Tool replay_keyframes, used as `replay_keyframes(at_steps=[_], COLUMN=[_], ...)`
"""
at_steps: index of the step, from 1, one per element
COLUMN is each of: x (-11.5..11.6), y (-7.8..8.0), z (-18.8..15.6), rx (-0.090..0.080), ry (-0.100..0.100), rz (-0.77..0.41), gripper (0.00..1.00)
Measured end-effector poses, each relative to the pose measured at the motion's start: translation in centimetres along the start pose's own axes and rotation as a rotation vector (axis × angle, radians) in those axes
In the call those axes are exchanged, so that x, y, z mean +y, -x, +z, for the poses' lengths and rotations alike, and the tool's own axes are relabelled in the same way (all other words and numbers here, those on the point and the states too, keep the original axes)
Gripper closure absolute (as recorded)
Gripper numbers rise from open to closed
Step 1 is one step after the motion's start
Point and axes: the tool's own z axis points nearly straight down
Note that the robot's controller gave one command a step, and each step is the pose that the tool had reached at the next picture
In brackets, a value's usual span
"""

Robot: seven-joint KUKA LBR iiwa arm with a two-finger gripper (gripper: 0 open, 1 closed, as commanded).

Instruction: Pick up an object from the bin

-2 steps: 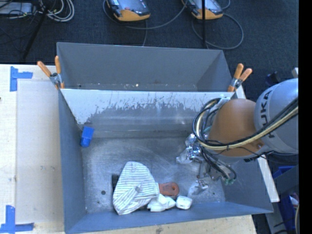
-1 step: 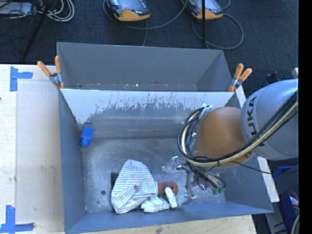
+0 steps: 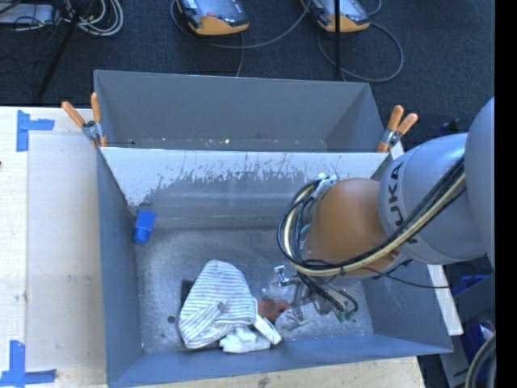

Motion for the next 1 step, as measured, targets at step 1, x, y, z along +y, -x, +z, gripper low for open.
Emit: replay_keyframes(at_steps=[1], x=[0.0], y=[0.0], z=[0.0], rx=[0.0], ry=[0.0], rz=[0.0], gripper=[1.0])
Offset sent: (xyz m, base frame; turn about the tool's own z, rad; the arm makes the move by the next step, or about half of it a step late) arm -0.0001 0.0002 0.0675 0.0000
